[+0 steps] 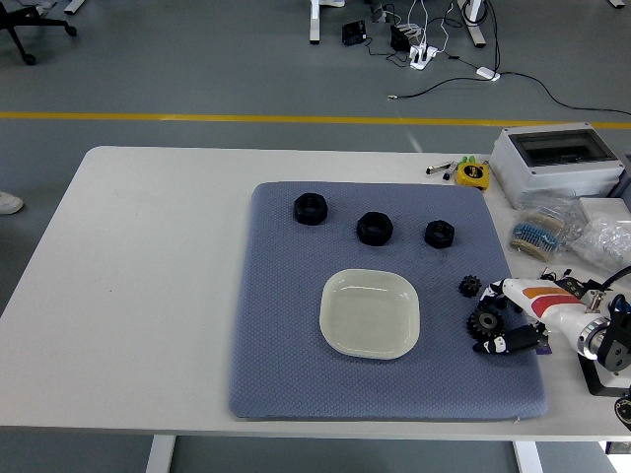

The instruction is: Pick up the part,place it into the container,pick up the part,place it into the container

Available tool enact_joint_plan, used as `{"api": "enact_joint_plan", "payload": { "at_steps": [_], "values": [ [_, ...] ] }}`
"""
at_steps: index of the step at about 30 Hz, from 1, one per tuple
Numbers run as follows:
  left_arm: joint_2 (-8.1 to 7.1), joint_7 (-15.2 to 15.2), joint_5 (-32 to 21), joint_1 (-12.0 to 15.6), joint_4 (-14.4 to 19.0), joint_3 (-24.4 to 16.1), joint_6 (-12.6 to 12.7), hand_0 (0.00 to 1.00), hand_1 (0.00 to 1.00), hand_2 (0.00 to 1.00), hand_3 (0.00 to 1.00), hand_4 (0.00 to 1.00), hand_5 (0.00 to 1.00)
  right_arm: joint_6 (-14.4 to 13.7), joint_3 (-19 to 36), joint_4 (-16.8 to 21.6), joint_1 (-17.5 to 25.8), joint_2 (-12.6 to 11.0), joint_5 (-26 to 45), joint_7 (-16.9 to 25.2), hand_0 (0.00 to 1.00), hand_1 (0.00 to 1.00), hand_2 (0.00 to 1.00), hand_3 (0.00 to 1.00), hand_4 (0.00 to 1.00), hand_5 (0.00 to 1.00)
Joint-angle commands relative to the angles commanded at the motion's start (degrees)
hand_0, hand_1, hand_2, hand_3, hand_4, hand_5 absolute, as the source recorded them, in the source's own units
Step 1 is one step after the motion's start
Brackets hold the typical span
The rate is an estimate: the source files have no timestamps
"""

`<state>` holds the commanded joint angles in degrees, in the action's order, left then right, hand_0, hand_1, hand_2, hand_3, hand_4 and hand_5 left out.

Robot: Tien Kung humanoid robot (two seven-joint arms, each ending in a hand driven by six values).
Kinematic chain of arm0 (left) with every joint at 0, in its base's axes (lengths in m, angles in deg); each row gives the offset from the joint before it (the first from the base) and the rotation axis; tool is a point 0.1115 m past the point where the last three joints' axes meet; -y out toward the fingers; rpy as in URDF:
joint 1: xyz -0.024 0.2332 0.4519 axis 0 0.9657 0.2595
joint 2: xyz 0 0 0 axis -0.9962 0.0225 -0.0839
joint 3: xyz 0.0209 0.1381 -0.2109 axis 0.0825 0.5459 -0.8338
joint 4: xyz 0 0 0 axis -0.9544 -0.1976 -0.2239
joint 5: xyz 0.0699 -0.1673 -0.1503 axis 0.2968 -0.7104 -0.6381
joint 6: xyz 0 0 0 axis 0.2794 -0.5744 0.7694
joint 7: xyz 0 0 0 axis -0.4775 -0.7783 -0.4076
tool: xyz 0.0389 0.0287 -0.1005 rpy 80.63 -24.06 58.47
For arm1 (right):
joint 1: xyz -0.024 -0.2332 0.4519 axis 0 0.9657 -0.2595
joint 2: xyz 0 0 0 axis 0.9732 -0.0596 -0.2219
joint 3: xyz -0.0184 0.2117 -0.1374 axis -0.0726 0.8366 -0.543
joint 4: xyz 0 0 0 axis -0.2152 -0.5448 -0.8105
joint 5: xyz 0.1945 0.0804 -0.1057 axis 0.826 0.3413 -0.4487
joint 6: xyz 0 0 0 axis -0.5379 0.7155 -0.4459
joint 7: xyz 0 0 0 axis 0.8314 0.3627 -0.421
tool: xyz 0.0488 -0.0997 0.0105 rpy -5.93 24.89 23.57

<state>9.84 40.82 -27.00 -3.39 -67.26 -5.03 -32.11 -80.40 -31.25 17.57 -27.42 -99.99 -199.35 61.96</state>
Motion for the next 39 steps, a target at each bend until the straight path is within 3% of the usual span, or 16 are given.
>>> {"api": "enact_joint_plan", "payload": {
  "at_steps": [1, 2, 7, 8, 13, 14, 19, 20, 30, 35, 39],
  "values": [
    [0.00, 0.0, 0.0, 0.0, 0.0, 0.0, 0.0, 0.702, 0.646, 0.670, 0.580, 0.673, 0.629, 0.1, 0.0, 0.1, 0.0, 0.0, 0.1, 0.0, 0.477, 0.592, 0.647, 0.583, 0.964, 0.409],
    [-0.01, 0.0, 0.0, 0.0, 0.0, 0.0, 0.0, 0.702, 0.646, 0.670, 0.581, 0.673, 0.630, 0.1, 0.0, 0.1, 0.0, -0.1, 0.1, 0.0, 0.358, 0.474, 0.528, 0.532, 0.840, 0.347],
    [-0.01, 0.0, 0.1, 0.0, 0.0, 0.0, 0.0, 0.702, 0.646, 0.670, 0.581, 0.673, 0.630, 0.4, -0.1, 0.6, 0.1, -0.1, 0.1, 0.1, 0.358, 0.474, 0.528, 0.532, 0.840, 0.347],
    [-0.02, 0.0, 0.1, 0.0, 0.0, 0.0, 0.0, 0.703, 0.646, 0.670, 0.581, 0.673, 0.630, 0.3, -0.1, 0.7, 0.2, -0.1, 0.1, 0.1, 0.271, 0.413, 0.463, 0.504, 0.715, 0.292],
    [-0.09, 0.0, 0.1, -0.1, 0.0, 0.0, 0.0, 0.703, 0.646, 0.670, 0.581, 0.673, 0.630, -0.5, -0.3, 0.9, 0.2, -0.1, 0.4, 0.2, 0.271, 0.413, 0.463, 0.504, 0.715, 0.292],
    [-0.08, 0.0, 0.1, -0.1, 0.0, 0.0, 0.0, 0.702, 0.646, 0.669, 0.580, 0.672, 0.627, -0.6, -0.3, 0.8, 0.2, 0.0, 0.4, 0.3, 0.178, 0.355, 0.415, 0.481, 0.742, 0.243],
    [-0.12, 0.0, -0.1, -0.1, 0.0, 0.1, -0.1, 0.702, 0.646, 0.669, 0.580, 0.672, 0.627, -1.9, -0.2, 1.6, 0.3, 0.0, -0.1, 0.1, 0.178, 0.355, 0.415, 0.481, 0.742, 0.243],
    [-0.12, 0.0, -0.1, -0.1, 0.0, 0.1, -0.1, 0.702, 0.646, 0.669, 0.581, 0.672, 0.629, -2.2, 0.0, 2.0, 0.4, 0.0, -0.2, 0.1, 0.127, 0.276, 0.372, 0.455, 0.777, 0.204],
    [-0.28, 0.0, 0.1, -0.2, 0.1, 0.1, -0.2, 0.702, 0.646, 0.669, 0.581, 0.672, 0.629, -5.4, 1.1, 8.0, 0.0, 0.0, -2.4, -0.3, 0.108, 0.258, 0.358, 0.450, 0.786, 0.190],
    [-0.32, 0.0, 0.2, -0.1, 0.0, 0.0, -0.1, 0.703, 0.647, 0.671, 0.581, 0.672, 0.628, -6.6, -2.3, 11.2, -2.5, 0.4, -2.2, -0.2, 0.104, 0.255, 0.355, 0.448, 0.784, 0.183],
    [-0.31, -0.1, 0.2, 0.0, 0.0, 0.0, -0.1, 0.704, 0.647, 0.672, 0.581, 0.672, 0.628, -6.0, -6.1, 11.8, -6.0, 1.5, -1.4, -0.3, 0.107, 0.252, 0.356, 0.453, 0.783, 0.181]
  ]
}}
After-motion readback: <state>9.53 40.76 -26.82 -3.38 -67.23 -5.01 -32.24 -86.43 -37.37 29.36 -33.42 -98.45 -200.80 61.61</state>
